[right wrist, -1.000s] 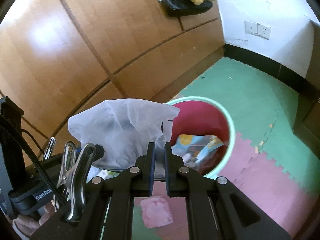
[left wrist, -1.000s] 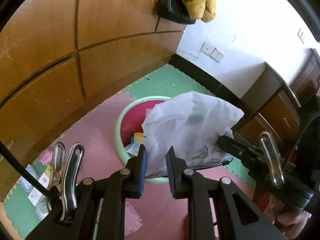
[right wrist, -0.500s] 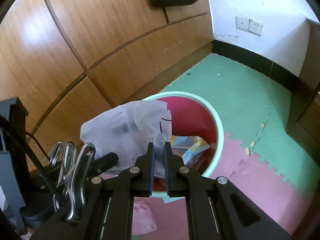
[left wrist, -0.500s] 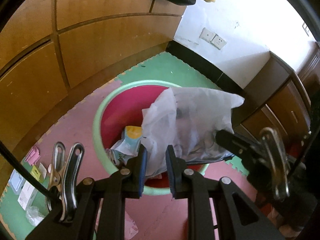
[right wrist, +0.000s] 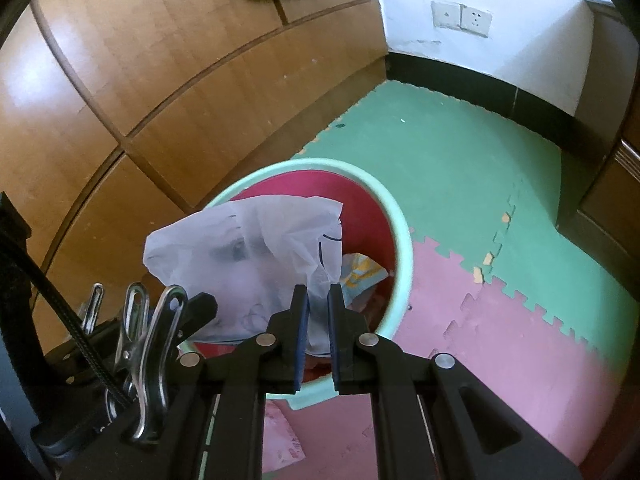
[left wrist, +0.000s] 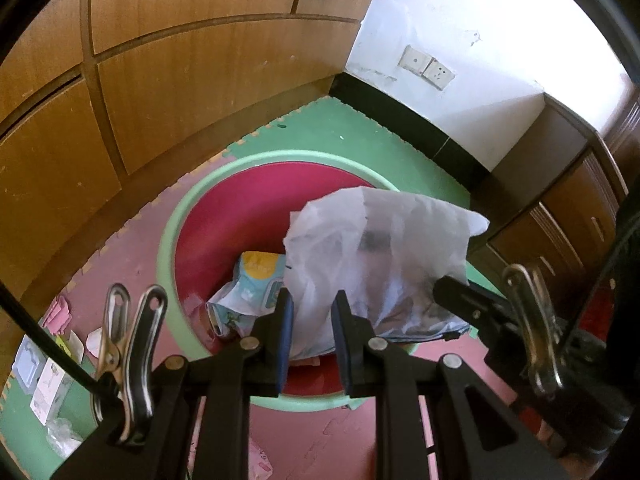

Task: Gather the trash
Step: 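Carry the grey plastic bag with both grippers over the red bucket, then open both grippers to drop the bag into the red bucket, then move both grippers away from the bucket back to the trash pile, then lower the left gripper onto the glass bottle while the right gripper reaches the white glove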

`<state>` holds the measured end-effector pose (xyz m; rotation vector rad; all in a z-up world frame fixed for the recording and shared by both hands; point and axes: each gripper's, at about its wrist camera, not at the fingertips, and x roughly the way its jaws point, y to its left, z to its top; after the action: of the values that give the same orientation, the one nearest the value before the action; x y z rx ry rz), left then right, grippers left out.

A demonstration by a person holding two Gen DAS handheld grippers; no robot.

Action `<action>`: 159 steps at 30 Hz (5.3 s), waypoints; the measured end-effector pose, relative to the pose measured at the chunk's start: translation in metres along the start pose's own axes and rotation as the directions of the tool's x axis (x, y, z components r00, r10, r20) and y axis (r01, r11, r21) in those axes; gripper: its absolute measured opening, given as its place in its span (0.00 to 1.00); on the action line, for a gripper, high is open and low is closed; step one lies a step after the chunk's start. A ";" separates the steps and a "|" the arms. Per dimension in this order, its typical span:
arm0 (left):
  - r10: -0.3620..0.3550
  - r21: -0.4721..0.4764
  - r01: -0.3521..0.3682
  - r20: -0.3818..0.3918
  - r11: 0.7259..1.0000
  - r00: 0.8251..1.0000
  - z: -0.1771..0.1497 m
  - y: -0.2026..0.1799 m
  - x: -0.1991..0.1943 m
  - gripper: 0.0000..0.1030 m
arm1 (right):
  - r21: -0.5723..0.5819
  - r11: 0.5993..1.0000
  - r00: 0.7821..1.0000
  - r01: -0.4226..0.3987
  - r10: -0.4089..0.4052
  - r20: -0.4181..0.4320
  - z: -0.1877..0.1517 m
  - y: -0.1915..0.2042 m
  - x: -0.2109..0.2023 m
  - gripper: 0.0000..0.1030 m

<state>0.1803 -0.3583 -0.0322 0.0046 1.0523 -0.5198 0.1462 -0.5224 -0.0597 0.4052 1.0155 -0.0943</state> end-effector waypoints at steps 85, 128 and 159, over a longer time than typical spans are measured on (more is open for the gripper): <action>0.257 -0.337 -0.228 0.044 0.914 0.965 -0.023 0.152 -0.170 0.32 | -0.169 0.974 0.987 -0.150 0.159 0.036 -0.019 0.117 -0.045 0.29; 0.290 -0.282 -0.349 -0.231 0.894 0.929 -0.164 0.331 -0.050 0.33 | -0.334 0.910 0.956 -0.247 0.173 -0.235 -0.081 0.251 0.092 0.31; 0.152 0.217 -0.065 -0.411 0.974 0.899 -0.193 0.294 0.143 0.49 | -0.360 0.903 0.949 -0.235 0.134 -0.284 -0.084 0.243 0.189 0.31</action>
<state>0.1970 -0.1100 -0.3192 0.3682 1.4145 -0.5321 0.2420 -0.2467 -0.1878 0.1472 1.2109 0.3388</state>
